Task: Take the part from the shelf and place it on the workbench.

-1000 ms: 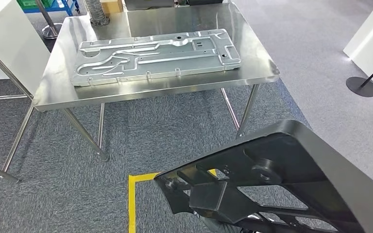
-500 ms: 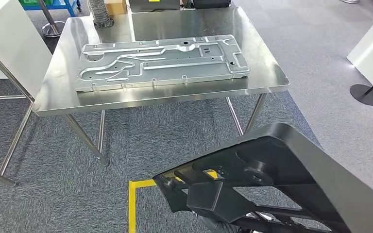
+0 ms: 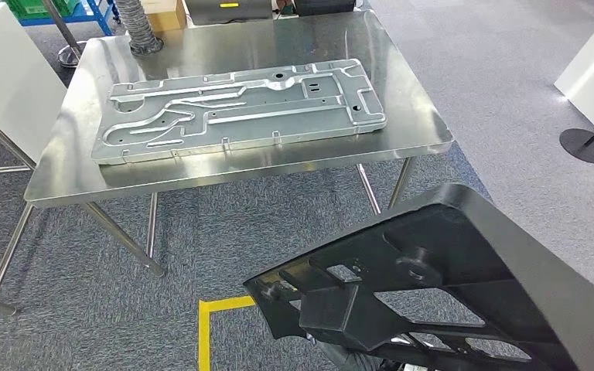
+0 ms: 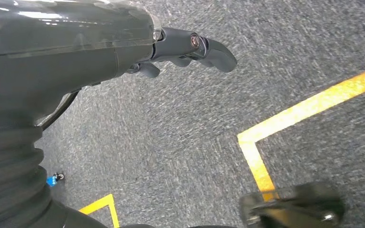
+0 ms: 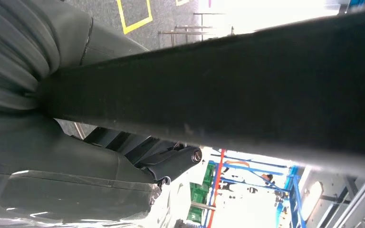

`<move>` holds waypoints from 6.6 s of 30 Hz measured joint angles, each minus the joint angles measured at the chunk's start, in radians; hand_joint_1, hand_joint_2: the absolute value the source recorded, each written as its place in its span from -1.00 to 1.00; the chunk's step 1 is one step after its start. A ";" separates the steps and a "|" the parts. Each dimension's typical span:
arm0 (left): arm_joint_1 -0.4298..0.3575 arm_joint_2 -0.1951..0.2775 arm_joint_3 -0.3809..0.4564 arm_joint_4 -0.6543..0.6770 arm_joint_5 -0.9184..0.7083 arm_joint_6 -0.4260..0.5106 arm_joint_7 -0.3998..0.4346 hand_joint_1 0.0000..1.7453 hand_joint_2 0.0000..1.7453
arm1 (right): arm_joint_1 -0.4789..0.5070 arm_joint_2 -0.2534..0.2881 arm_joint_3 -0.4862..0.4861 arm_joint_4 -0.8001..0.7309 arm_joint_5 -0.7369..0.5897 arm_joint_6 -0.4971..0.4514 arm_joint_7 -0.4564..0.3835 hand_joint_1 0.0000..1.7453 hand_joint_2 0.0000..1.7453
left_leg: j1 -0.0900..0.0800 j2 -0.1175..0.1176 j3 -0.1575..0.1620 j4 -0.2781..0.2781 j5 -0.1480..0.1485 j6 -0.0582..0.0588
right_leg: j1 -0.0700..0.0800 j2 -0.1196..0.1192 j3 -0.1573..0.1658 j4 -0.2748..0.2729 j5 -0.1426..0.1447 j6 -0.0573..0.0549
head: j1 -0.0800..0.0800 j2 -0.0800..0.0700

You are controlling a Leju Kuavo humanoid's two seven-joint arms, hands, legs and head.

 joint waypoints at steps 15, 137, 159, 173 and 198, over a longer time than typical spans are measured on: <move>0.006 -0.007 0.005 0.000 0.002 -0.001 0.010 -1.00 1.00 | 0.004 0.001 0.000 -0.002 -0.003 -0.004 0.001 1.00 1.00 | -0.007 -0.004 0.134 -0.209 0.081 0.048 | -0.010 -0.002 -0.157 0.202 -0.062 0.057 | 0.000 0.000; -0.045 -0.022 0.031 0.000 -0.039 -0.017 -0.038 -1.00 1.00 | -1.201 -0.121 0.284 1.216 0.592 -0.384 0.248 1.00 1.00 | -0.004 -0.013 0.041 -0.199 0.149 0.052 | -0.010 -0.003 -0.223 0.271 -0.021 0.054 | 0.003 0.000; -0.044 -0.038 0.033 0.001 -0.043 -0.028 -0.058 -1.00 -1.00 | -1.199 -0.029 0.330 1.241 0.598 -0.363 0.271 -1.00 -1.00 | -0.002 -0.010 0.045 -0.186 0.131 0.019 | 0.001 0.002 -0.100 0.006 0.085 0.026 | 0.002 0.000; -0.034 -0.058 0.043 0.001 -0.025 -0.044 -0.045 -1.00 -1.00 | -1.214 -0.023 0.334 1.250 0.594 -0.355 0.270 -1.00 -1.00 | -0.001 -0.009 0.048 -0.191 0.136 0.034 | 0.009 -0.002 -0.095 0.003 0.086 0.022 | 0.003 0.000; -0.031 -0.060 0.064 0.001 -0.011 -0.064 -0.050 -1.00 -1.00 | -1.210 -0.013 0.341 1.259 0.585 -0.342 0.275 -1.00 -1.00 | 0.008 0.005 0.011 -0.196 0.173 0.046 | -0.010 -0.004 -0.196 0.275 -0.058 0.063 | 0.003 0.000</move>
